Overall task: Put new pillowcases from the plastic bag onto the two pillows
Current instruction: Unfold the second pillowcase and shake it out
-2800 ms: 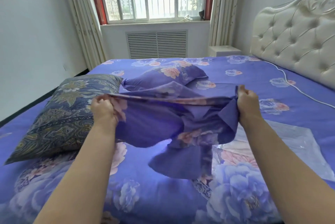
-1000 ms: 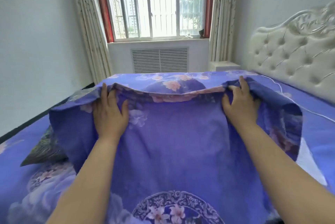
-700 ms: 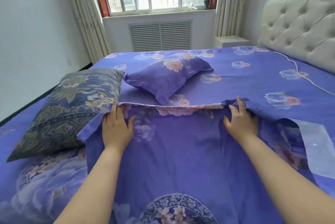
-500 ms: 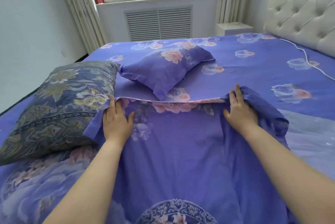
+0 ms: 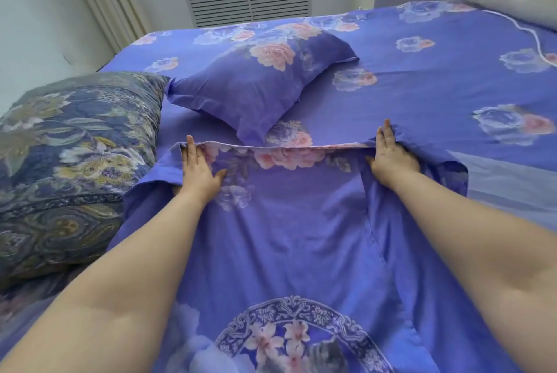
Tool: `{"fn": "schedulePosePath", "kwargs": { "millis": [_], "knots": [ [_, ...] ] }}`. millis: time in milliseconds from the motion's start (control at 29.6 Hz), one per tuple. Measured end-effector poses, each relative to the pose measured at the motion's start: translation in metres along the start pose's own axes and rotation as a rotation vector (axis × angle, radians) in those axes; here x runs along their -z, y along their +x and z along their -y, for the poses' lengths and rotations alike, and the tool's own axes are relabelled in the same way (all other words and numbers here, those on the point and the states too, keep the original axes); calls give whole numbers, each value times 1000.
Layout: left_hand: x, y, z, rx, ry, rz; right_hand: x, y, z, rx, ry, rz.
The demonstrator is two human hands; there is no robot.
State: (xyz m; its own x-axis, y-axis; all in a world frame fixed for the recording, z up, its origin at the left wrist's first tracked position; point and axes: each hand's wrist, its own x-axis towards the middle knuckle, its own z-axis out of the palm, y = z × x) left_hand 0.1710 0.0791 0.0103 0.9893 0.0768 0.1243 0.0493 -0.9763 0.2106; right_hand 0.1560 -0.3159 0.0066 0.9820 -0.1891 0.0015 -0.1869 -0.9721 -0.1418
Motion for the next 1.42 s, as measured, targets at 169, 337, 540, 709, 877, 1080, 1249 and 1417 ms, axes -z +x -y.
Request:
{"fn": "schedulePosePath", "kwargs": {
  "millis": [169, 337, 540, 709, 877, 1080, 1249, 1417],
  "knots": [
    [-12, 14, -2, 92, 187, -86, -7, 18, 17, -112, 34, -161],
    [-12, 15, 6, 183, 257, 181, -9, 19, 13, -245, 110, 105],
    [-24, -34, -17, -175, 180, -68, -24, -46, 29, -25, 252, -167],
    [-47, -115, -55, -277, 37, 113, -42, -118, 51, -135, 392, 234],
    [-50, -180, -36, -187, -32, 226, -36, -155, 53, -321, 768, 375],
    [7, -181, -49, 331, -1303, 364, -2, -189, 137, 216, 1010, 453],
    [23, -164, -53, 429, -1299, 291, -5, -204, 172, 418, 859, 556],
    [6, -155, -34, 470, -1075, 194, -26, -198, 155, 162, 709, 221]
  ]
}}
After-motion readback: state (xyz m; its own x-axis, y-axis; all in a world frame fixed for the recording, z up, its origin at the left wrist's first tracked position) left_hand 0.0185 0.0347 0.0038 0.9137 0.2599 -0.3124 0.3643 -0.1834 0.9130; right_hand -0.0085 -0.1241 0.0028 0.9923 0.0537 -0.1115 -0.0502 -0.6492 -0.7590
